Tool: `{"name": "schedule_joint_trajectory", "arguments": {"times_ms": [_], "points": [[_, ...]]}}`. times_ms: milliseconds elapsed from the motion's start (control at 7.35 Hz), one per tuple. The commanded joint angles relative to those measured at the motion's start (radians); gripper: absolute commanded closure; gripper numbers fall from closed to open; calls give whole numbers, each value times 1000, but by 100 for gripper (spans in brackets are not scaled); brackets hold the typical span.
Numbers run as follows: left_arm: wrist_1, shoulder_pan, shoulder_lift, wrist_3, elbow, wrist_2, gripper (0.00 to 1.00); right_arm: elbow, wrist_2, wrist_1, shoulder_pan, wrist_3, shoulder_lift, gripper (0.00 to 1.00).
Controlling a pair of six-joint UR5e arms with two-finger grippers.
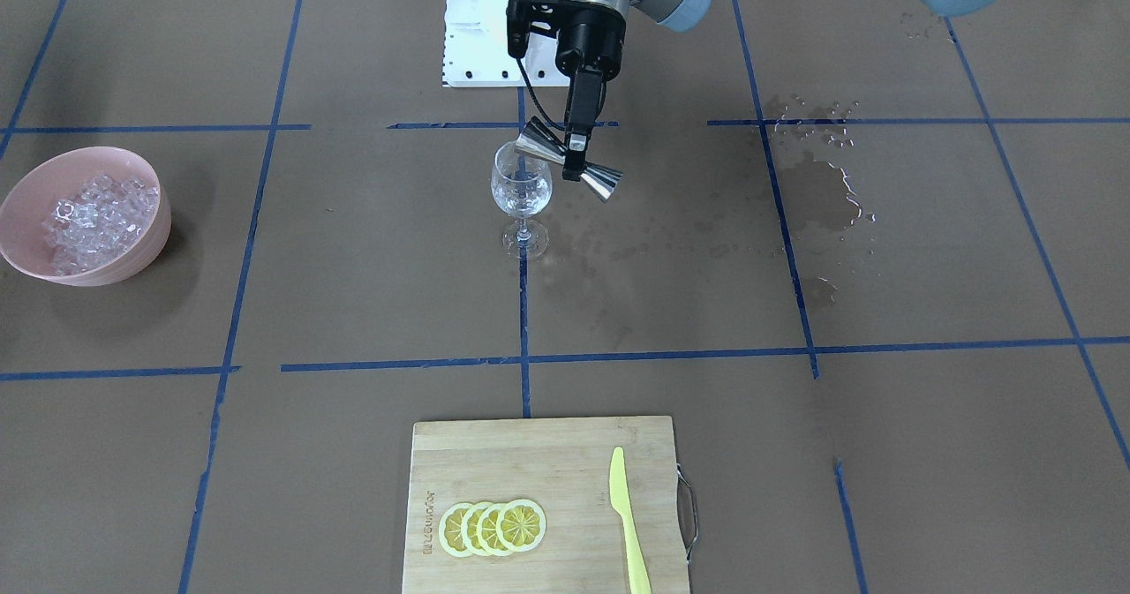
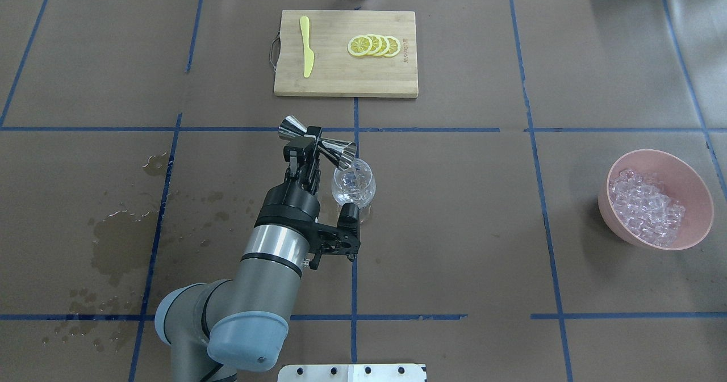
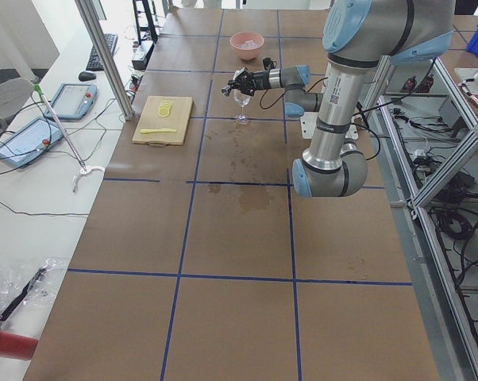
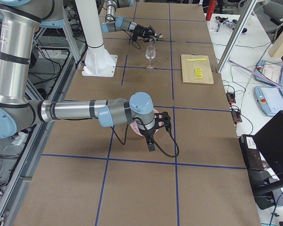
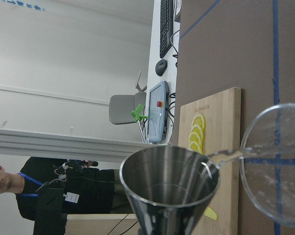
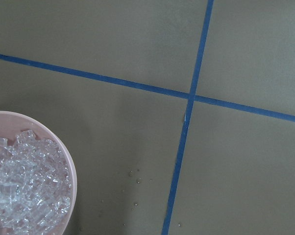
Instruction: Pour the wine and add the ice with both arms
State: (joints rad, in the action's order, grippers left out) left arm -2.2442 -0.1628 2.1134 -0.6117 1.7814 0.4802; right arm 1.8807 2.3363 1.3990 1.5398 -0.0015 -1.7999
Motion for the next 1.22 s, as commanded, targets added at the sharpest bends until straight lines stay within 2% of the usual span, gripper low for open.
{"name": "schedule_joint_trajectory", "arguments": {"times_ms": [0,680,816,952,1088], "points": [[0,0,0,-48,-5,0,100,-6,0,0,2,0,-1,0],[-17,2,0,-42,10,1,100,-12,1,0,3,0,0,0],[-90,2,0,-39,21,3,100,-12,1,0,3,0,-1,0],[-221,2,-4,-43,21,17,100,-11,1,0,3,-2,0,0],[-280,-9,-4,-34,26,71,100,-12,1,0,3,-2,-1,0]]}}
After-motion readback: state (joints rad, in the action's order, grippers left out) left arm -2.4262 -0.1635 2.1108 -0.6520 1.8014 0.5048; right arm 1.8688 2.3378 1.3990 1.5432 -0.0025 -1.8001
